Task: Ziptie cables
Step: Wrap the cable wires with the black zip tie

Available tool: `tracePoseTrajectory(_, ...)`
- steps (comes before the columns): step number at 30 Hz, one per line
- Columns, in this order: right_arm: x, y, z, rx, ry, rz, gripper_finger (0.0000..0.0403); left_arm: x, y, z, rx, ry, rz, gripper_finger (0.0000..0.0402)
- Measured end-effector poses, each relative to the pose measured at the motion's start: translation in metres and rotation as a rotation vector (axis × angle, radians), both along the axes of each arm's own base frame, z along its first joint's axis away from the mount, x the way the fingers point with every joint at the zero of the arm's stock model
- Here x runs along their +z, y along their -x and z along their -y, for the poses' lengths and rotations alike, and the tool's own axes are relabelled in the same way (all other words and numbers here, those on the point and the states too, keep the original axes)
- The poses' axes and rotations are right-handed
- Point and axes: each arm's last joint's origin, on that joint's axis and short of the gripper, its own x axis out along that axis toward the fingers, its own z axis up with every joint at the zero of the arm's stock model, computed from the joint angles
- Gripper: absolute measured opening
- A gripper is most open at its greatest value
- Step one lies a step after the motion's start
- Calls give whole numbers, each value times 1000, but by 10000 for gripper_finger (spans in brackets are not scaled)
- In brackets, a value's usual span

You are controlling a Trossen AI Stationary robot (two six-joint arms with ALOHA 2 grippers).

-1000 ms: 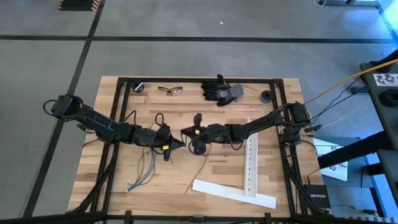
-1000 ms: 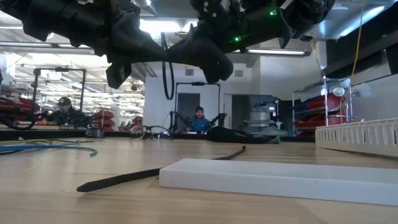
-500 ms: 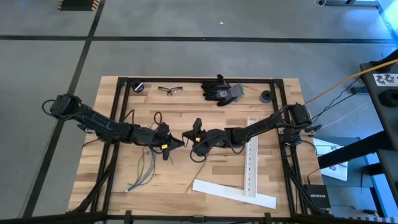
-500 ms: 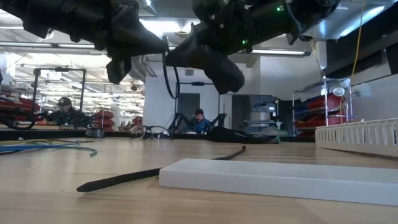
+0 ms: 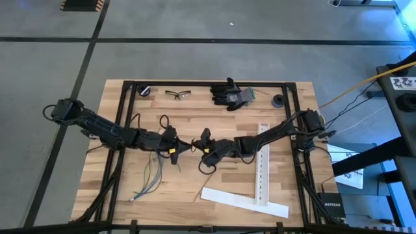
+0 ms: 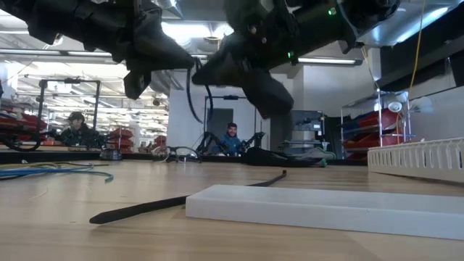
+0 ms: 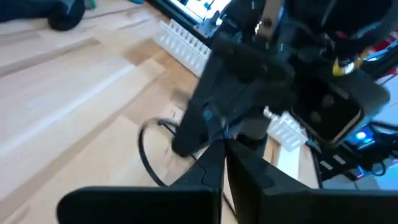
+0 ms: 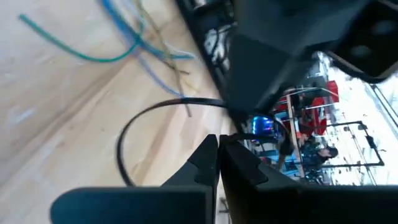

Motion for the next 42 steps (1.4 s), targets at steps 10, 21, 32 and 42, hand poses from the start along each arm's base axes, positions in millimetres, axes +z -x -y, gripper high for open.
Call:
tracePoseTrajectory(10,-2,0,0,10,-7,-14,0,-12,3,-3,34,-15,-121,0)
tracePoseTrajectory(21,-12,1,0,-21,-102,-61,0,-18,2,-6,24,-56,-164,0)
tracePoseTrajectory(32,-18,1,4,-86,-124,-61,0,-40,-8,4,-38,-55,-213,0)
tracePoseTrajectory(42,-41,-1,-2,-30,-133,-131,0,-41,-11,2,-55,-75,-205,0)
